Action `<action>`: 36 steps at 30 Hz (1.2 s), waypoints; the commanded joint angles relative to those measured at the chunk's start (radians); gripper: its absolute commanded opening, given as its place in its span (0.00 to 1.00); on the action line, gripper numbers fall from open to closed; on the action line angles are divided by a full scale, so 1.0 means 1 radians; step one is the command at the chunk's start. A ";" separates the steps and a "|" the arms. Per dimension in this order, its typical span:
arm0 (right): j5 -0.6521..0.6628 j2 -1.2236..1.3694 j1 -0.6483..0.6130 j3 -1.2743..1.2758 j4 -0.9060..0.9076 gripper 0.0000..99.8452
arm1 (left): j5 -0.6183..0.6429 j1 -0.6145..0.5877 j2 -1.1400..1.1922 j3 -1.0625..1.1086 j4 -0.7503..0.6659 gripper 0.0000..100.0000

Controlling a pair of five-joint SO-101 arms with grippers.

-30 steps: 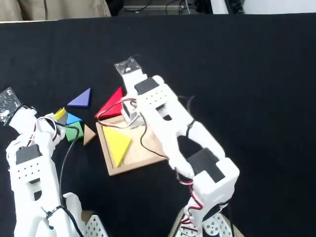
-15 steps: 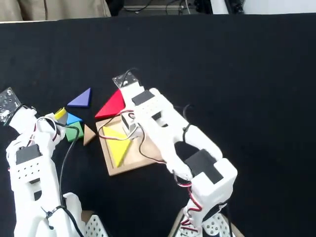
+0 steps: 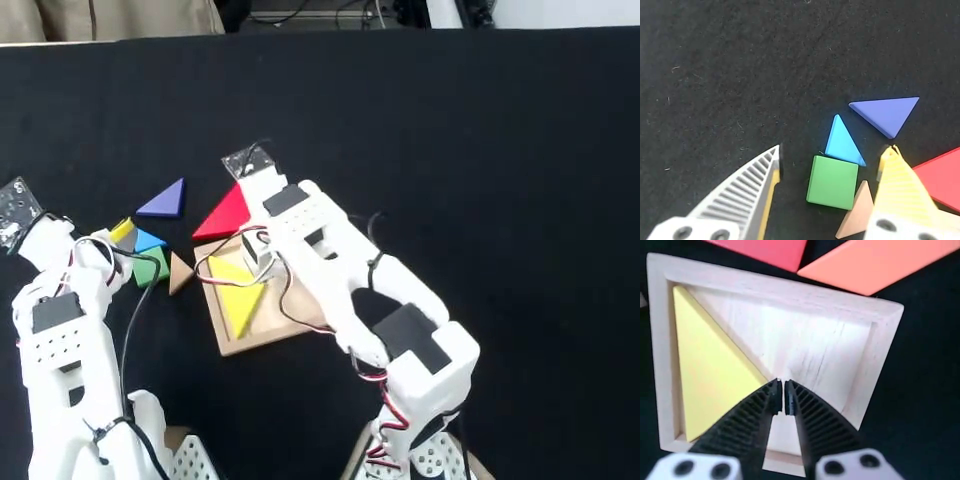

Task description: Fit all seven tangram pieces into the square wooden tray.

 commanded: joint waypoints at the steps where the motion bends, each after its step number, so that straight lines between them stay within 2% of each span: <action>1: 0.008 -0.054 -0.014 -0.005 -0.009 0.01 | 0.009 0.005 -0.003 -0.005 -0.015 0.31; 11: 0.008 -0.054 -0.058 -0.002 -0.014 0.01 | 0.009 0.005 -0.003 -0.005 -0.015 0.31; 20: 0.008 -0.050 -0.006 0.005 -0.012 0.01 | 0.009 0.005 -0.003 -0.005 -0.015 0.31; 28: 0.008 0.064 -0.002 0.010 -0.035 0.01 | 0.009 0.005 -0.003 -0.005 -0.017 0.31; 36: 0.008 0.076 -0.055 -0.001 -0.043 0.01 | 0.009 0.012 -0.003 -0.005 -0.017 0.31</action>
